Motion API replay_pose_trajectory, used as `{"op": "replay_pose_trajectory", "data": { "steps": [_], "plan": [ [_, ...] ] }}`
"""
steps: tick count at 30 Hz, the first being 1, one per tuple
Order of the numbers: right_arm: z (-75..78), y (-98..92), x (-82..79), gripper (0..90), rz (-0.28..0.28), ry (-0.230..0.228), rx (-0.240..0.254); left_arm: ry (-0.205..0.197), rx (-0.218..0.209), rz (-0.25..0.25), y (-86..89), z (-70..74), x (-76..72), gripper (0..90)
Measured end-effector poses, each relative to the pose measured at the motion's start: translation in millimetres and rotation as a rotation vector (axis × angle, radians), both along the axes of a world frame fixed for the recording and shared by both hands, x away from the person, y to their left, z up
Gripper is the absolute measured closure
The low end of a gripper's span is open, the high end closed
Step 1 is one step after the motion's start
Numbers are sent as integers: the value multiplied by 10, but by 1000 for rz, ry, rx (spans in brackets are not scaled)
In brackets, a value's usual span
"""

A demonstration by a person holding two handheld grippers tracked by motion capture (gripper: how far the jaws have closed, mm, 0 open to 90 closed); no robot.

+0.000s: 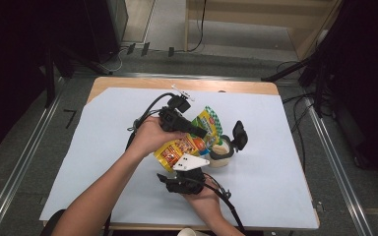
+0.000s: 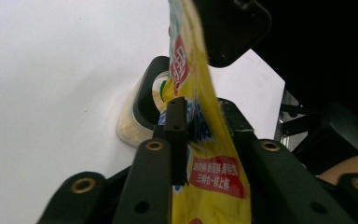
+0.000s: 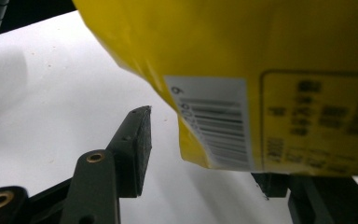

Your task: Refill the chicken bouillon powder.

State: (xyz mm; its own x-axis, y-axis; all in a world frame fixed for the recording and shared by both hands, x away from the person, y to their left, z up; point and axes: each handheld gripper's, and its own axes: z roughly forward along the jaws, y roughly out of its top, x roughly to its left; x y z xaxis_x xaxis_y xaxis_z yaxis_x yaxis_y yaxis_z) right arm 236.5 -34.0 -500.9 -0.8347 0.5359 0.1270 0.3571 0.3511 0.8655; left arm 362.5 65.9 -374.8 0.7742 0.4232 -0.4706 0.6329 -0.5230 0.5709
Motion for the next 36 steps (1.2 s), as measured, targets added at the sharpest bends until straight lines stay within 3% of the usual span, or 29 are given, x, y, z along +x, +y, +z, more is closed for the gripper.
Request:
{"op": "replay_pose_trajectory", "data": {
  "steps": [3, 6, 11, 17, 22, 36],
  "plan": [
    [5, 5, -5, 469, 3, -3, -2, 15, -16, -10, 36, 9, 12, 835],
    [-4, 9, 1, 464, -6, -2, -17, 47, -61, -26, 107, 37, 36, 874],
    [-5, 0, 15, 462, -20, 9, -21, 60, -90, -29, 167, 75, 33, 900],
    [14, -10, 18, 455, -29, -13, -24, 49, -116, -19, 260, 165, 24, 899],
    [36, -70, 63, 445, -76, -4, -15, 40, -152, -29, 376, 281, -6, 898],
    [79, -145, 102, 427, -100, -28, -7, 18, -208, -5, 589, 370, 1, 899]
  ]
}}
